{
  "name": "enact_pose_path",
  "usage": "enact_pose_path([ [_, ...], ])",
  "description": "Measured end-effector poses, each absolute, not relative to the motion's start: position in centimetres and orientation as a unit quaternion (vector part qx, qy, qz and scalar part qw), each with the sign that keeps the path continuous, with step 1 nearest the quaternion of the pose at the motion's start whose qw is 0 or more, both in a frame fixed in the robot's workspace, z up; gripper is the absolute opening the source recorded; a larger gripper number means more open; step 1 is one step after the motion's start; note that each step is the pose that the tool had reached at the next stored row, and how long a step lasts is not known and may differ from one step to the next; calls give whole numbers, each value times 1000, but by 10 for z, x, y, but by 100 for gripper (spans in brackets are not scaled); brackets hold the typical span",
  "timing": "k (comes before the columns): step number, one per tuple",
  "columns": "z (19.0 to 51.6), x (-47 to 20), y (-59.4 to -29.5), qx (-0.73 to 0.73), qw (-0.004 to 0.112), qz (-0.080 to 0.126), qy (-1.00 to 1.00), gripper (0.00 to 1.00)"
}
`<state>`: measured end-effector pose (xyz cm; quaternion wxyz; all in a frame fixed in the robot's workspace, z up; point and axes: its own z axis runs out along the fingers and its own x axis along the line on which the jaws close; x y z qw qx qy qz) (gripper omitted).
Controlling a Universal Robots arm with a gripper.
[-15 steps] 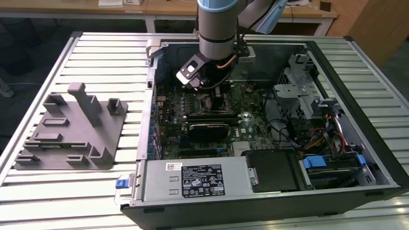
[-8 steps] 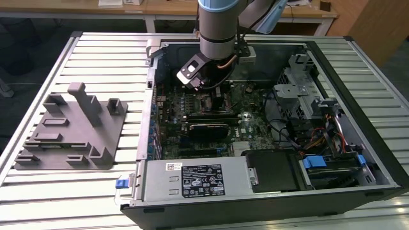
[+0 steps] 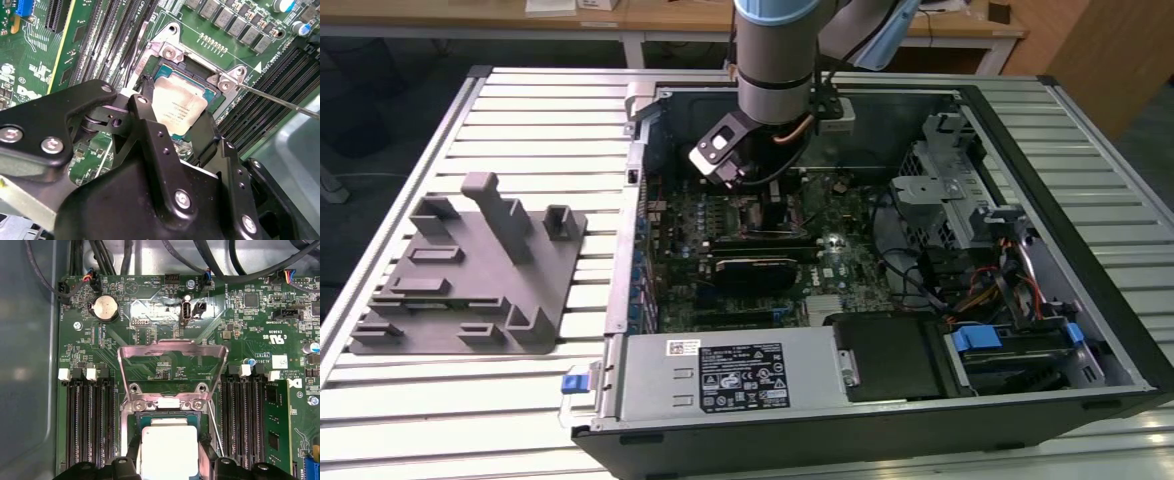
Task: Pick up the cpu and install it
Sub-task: 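Place the cpu into insertion slot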
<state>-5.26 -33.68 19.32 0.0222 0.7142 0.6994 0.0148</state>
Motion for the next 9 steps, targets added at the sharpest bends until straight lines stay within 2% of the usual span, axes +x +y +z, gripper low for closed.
enact_pose_path([
  [9,193,-53,-337,718,22,15,696,54],
])
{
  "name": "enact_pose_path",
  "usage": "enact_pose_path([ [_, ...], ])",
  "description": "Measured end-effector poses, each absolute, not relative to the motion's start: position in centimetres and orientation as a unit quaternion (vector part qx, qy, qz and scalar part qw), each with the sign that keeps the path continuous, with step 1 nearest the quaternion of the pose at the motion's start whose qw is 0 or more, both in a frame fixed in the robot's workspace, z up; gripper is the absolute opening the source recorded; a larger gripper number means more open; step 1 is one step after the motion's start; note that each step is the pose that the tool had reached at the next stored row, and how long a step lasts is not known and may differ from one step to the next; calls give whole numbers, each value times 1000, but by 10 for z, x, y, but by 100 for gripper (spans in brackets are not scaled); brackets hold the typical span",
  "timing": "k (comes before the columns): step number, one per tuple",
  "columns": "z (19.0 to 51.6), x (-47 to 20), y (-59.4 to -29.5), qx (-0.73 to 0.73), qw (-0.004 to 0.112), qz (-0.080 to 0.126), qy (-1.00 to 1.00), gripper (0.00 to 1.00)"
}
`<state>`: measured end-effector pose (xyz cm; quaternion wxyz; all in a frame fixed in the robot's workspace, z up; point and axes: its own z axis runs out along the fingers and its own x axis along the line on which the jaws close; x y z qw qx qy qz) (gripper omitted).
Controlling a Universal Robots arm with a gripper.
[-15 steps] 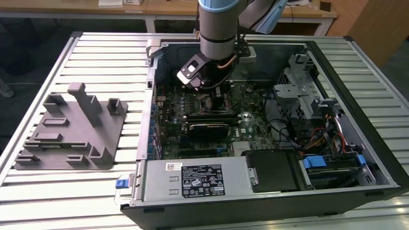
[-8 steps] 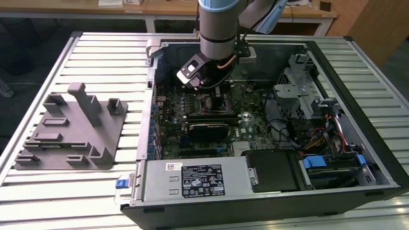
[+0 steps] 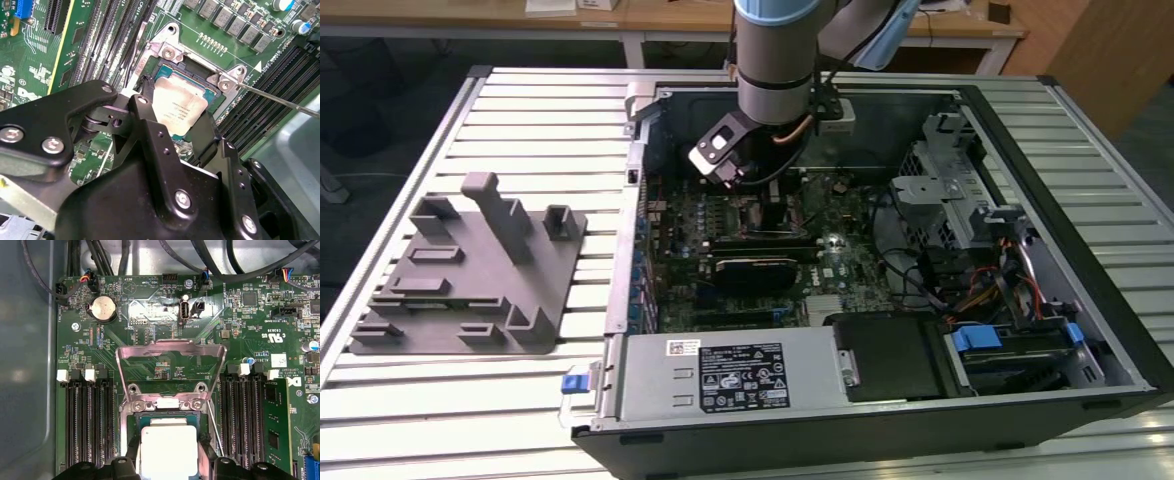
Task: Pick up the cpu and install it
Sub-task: 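Place the cpu into insertion slot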
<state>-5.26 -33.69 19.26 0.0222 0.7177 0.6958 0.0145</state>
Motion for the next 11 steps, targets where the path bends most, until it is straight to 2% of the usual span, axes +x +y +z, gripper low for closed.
enact_pose_path([
  [7,192,-53,-337,718,22,15,696,55],
  [8,192,-53,-337,718,22,15,696,61],
  [11,192,-53,-337,718,22,15,696,61],
])
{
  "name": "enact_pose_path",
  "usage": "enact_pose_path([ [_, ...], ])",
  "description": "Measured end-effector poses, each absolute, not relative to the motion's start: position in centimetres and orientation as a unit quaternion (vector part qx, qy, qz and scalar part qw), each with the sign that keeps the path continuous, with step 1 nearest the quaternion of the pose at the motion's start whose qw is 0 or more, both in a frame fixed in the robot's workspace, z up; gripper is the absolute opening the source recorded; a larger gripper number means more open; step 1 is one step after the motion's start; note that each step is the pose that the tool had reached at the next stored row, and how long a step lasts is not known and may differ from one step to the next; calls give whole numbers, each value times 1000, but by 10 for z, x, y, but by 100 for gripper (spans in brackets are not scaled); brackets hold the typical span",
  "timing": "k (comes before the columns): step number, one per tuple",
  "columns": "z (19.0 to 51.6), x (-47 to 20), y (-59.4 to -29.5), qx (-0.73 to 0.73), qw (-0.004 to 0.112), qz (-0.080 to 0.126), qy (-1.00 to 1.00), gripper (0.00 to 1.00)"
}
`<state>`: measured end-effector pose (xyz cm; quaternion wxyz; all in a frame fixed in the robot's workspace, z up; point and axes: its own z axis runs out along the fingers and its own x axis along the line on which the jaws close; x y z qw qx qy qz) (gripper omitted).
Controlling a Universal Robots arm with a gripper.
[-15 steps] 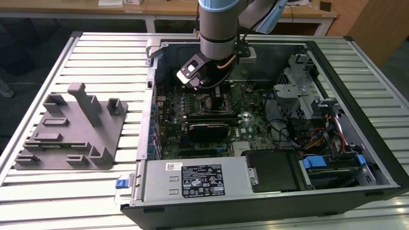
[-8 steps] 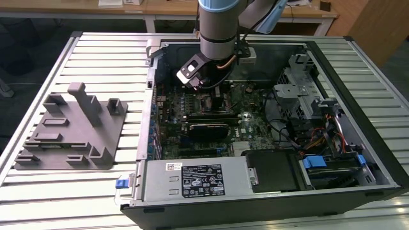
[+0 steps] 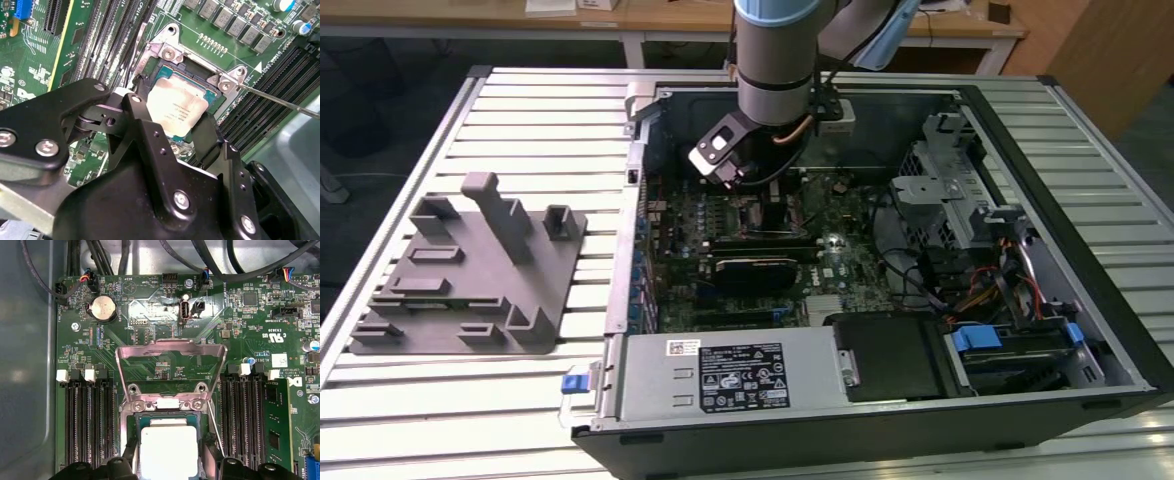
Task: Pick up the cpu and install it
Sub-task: 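Place the cpu into insertion slot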
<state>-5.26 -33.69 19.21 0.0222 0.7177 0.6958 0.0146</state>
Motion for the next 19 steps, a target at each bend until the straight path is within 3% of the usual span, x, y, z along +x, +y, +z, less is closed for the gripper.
enact_pose_path([
  [14,203,-53,-337,718,22,15,696,61],
  [16,203,-53,-337,718,22,15,696,60],
  [18,203,-53,-337,718,22,15,696,47],
  [19,203,-53,-337,718,22,15,696,47],
])
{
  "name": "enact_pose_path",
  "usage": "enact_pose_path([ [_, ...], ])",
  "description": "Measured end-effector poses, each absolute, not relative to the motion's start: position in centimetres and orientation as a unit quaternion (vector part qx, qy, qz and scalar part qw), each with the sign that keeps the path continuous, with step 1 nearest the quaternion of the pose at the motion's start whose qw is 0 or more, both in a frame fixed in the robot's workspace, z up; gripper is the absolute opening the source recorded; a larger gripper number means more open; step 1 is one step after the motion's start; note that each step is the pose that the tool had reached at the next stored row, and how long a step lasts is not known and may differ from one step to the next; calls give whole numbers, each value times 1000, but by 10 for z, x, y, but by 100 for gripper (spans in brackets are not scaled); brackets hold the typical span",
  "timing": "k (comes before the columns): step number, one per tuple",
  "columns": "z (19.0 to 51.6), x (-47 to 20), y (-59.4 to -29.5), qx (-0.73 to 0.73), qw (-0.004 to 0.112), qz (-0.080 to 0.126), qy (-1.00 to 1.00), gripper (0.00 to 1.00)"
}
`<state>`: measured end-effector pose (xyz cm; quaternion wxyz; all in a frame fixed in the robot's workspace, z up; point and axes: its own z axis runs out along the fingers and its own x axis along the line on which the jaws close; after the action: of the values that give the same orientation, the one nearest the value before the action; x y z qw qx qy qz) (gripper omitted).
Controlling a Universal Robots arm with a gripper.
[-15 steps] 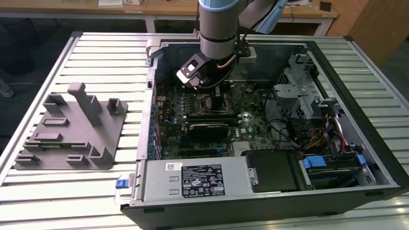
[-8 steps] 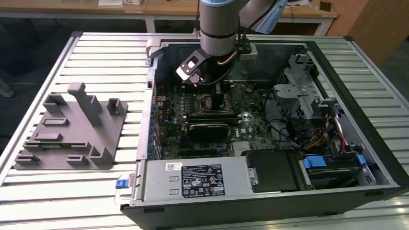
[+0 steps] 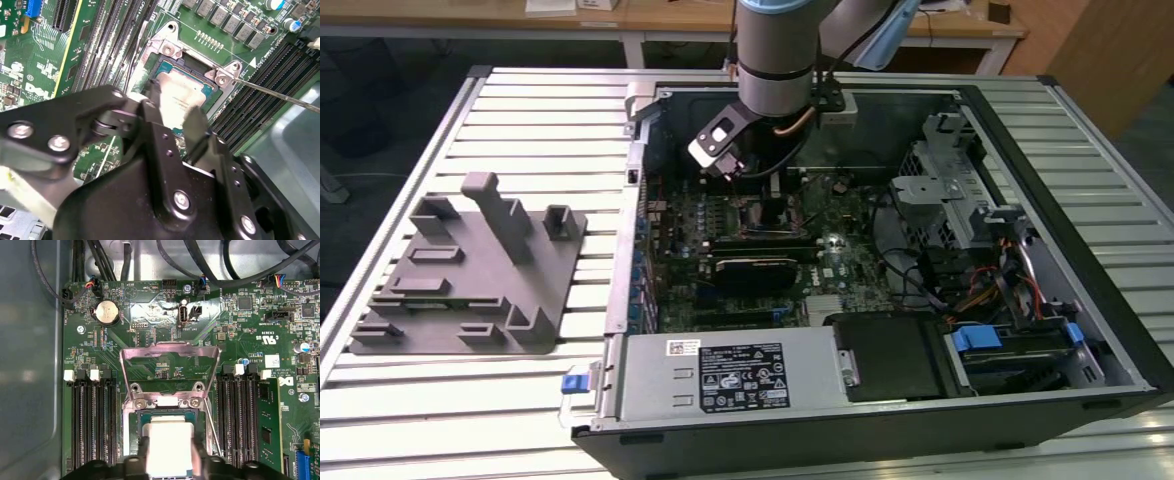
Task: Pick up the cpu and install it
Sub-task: 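Place the cpu into insertion slot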
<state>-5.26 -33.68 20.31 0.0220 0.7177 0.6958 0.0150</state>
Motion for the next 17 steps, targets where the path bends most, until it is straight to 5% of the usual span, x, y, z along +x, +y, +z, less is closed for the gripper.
enact_pose_path([
  [8,203,-53,-337,718,22,15,696,12],
  [17,202,-53,-337,718,22,15,696,11],
])
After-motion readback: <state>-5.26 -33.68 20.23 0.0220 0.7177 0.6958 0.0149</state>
